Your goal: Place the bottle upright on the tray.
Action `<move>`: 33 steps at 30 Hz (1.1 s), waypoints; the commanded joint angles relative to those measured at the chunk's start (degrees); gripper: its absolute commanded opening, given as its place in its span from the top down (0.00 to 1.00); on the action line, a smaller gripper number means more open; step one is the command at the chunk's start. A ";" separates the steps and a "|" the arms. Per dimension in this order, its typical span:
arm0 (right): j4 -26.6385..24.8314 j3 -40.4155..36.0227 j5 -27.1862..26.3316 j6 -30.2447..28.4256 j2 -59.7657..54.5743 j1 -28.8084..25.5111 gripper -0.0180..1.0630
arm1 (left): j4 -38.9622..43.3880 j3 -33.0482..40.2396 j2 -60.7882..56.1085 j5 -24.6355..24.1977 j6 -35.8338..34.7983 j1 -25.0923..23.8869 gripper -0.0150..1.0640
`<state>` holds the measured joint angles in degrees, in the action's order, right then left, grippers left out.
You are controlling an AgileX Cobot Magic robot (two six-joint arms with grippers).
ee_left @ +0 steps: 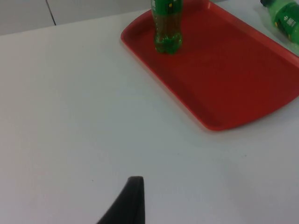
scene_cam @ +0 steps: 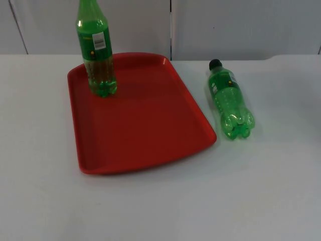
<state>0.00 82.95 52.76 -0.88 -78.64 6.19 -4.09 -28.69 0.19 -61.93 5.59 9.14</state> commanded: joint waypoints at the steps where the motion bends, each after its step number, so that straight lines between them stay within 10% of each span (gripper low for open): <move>1: -2.46 6.76 2.44 -0.01 -6.06 -0.30 0.01 | 0.37 0.29 -0.19 0.27 -0.30 0.07 0.01; 13: -9.19 32.49 15.59 1.54 -31.04 3.65 0.01 | 0.37 0.29 -0.19 0.27 -0.30 0.07 0.01; 33: -1.77 47.49 14.97 17.05 -56.31 13.99 0.01 | 0.37 0.29 -0.19 0.27 -0.30 0.07 0.01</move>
<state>-1.67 129.68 68.44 15.62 -134.15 19.64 -3.86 -28.69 0.19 -61.93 5.59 9.14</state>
